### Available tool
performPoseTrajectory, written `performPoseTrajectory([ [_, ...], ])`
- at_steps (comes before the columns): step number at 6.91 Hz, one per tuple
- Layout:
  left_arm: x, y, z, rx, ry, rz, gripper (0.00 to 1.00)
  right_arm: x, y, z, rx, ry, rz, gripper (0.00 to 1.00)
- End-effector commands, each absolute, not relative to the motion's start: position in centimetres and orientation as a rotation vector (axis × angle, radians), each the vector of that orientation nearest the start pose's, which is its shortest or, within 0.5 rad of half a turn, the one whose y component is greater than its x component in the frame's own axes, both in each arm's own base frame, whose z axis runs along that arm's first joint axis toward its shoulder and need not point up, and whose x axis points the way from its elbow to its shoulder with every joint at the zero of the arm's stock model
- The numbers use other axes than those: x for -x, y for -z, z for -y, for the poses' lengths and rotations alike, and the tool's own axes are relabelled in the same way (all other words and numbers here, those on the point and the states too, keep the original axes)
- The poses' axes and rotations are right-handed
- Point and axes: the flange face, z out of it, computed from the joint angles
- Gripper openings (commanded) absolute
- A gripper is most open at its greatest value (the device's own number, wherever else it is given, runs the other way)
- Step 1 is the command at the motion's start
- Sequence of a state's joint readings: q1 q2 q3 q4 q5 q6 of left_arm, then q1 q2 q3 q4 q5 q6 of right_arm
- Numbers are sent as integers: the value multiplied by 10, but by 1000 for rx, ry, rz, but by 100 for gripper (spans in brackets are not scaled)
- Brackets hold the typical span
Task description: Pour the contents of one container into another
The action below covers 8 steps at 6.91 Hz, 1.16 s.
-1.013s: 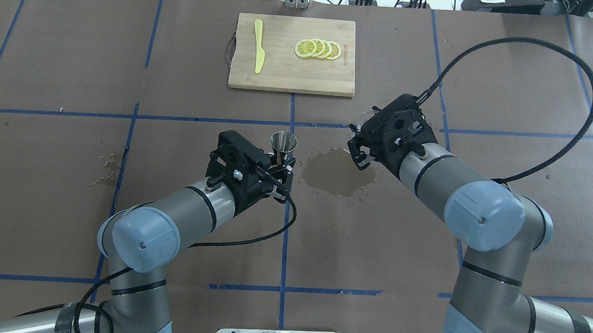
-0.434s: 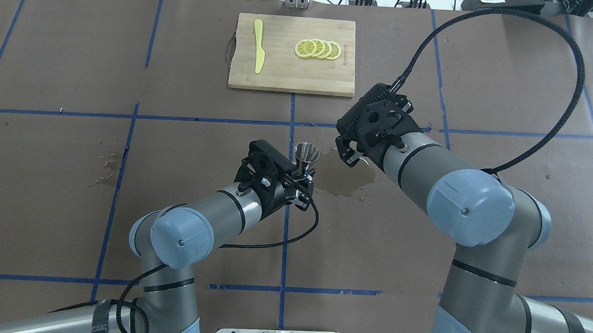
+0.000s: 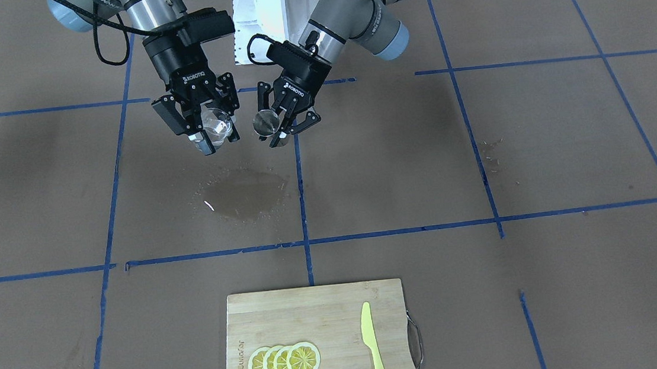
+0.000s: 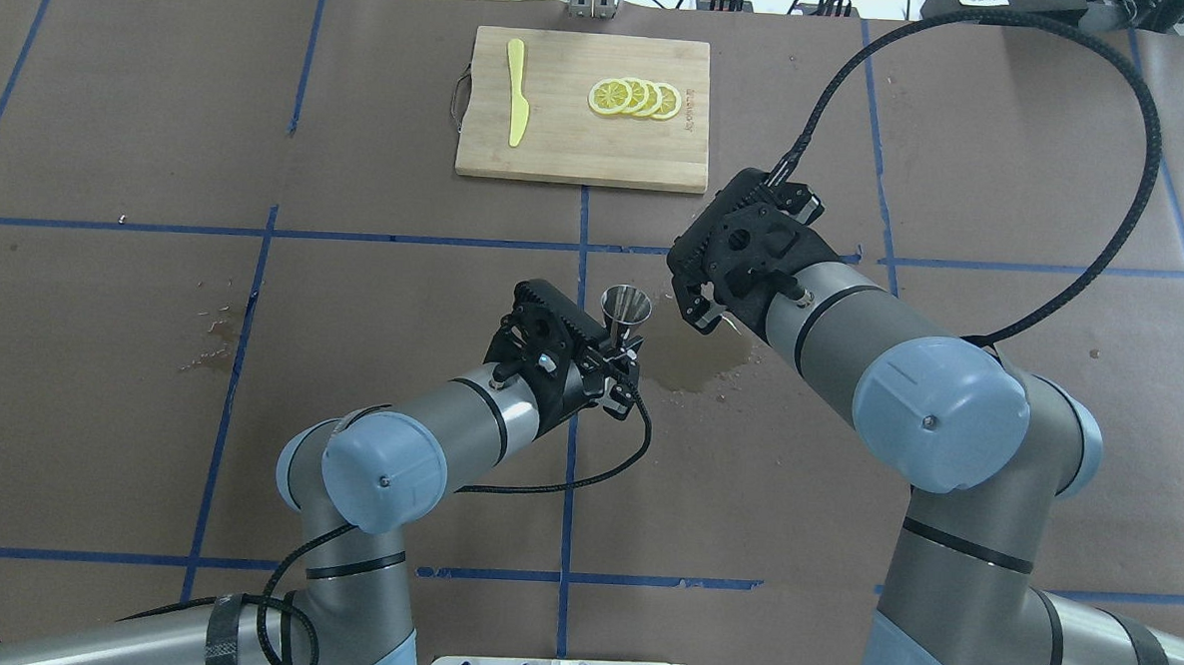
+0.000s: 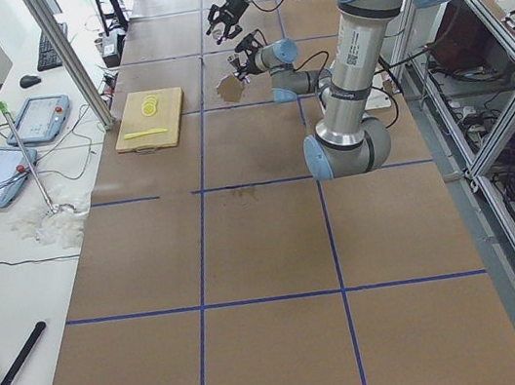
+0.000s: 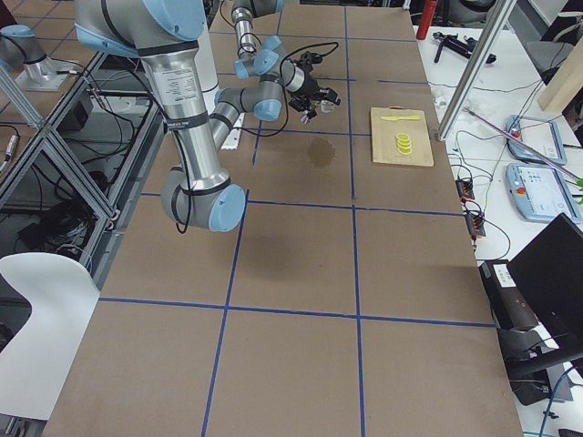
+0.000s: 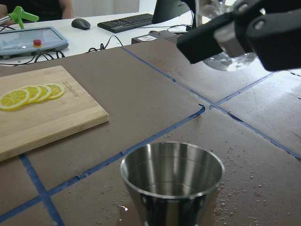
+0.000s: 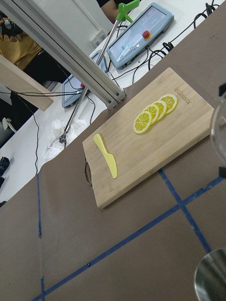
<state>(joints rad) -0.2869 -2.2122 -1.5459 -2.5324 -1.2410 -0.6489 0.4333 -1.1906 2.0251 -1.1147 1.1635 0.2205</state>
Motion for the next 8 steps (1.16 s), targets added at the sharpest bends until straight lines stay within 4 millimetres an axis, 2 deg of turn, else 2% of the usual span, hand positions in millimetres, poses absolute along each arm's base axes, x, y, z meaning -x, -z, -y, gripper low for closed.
performPoseTrajectory([
  [1, -604, -164, 351, -1101, -237, -1143, 0, 417, -187, 382, -1208, 538, 511, 0],
  [2, -605, -164, 351, -1101, -237, -1143, 0, 419, -180, 383, -1212, 556, 495, 0],
  [5, -604, -160, 351, -1108, -231, -1156, 0, 418, -180, 385, -1263, 668, 374, 0],
  [8, -602, -159, 350, -1115, -226, -1169, 0, 423, -175, 377, -1297, 691, 315, 0],
])
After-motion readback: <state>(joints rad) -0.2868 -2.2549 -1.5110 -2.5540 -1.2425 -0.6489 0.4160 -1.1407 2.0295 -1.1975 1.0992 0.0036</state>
